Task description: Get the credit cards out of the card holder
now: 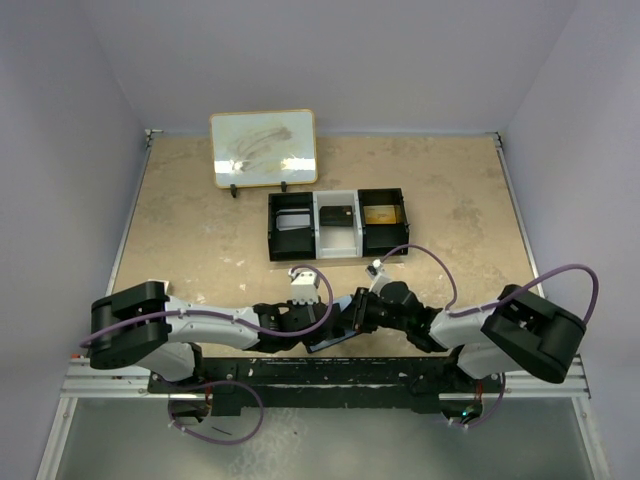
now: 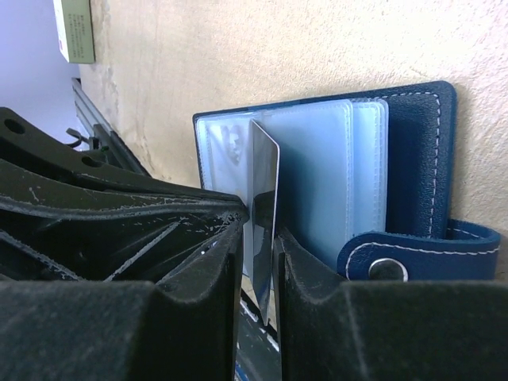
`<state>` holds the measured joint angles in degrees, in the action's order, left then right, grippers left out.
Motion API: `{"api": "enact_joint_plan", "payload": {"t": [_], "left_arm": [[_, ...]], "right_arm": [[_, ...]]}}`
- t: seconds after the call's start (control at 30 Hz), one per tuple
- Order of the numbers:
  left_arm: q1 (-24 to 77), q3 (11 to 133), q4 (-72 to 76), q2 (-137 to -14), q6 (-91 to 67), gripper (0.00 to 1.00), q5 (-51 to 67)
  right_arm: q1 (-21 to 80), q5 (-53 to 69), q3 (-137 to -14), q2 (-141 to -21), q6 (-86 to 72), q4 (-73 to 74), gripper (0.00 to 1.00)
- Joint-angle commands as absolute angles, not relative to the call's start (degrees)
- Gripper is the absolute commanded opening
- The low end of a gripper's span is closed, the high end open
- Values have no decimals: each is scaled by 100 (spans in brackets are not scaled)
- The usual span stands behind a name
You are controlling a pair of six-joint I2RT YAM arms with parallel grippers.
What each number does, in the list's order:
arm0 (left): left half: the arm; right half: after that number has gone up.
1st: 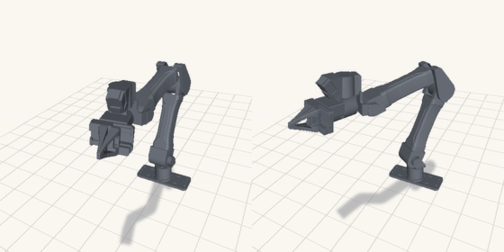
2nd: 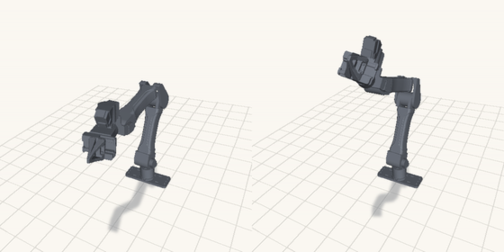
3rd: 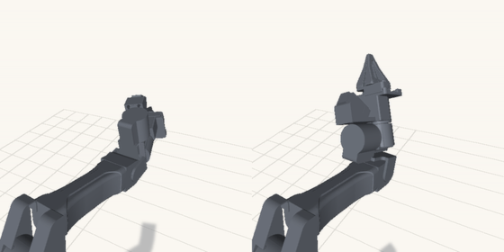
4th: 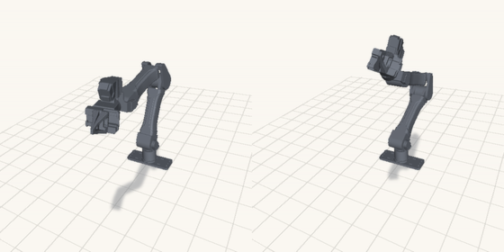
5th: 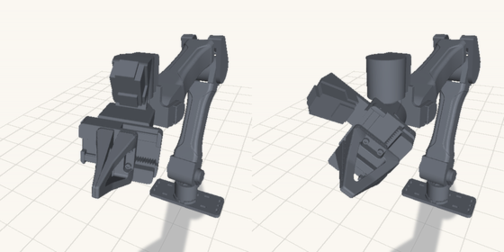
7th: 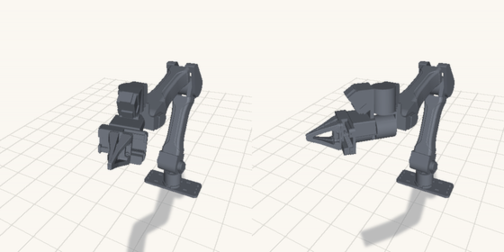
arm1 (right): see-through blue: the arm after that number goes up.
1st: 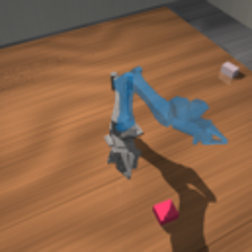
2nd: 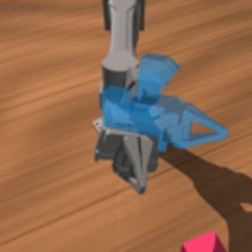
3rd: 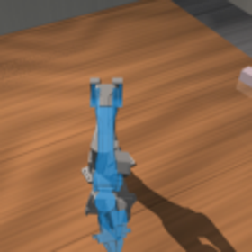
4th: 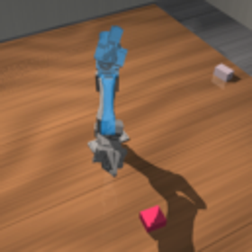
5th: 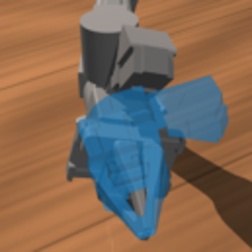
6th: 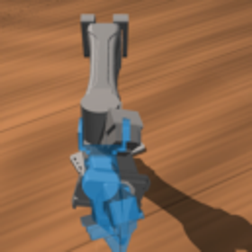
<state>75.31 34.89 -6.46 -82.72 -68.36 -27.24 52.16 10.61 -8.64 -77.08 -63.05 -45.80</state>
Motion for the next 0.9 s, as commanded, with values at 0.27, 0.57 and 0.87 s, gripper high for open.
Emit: {"api": "enact_joint_plan", "payload": {"t": [0.27,0.57,0.87], "left_arm": [[7564,3384,-1046,-8423,-6830,0,-2574],[7560,3434,-1054,-8464,-6810,0,-2561],[7566,3476,-1096,-8486,-6788,0,-2566]], "right_arm": [[5212,1125,-982,-7799,-6587,-4808,23],[5212,1104,-958,-7963,-6736,-5014,27],[5212,897,-853,-7972,-7029,-5177,15]]}}
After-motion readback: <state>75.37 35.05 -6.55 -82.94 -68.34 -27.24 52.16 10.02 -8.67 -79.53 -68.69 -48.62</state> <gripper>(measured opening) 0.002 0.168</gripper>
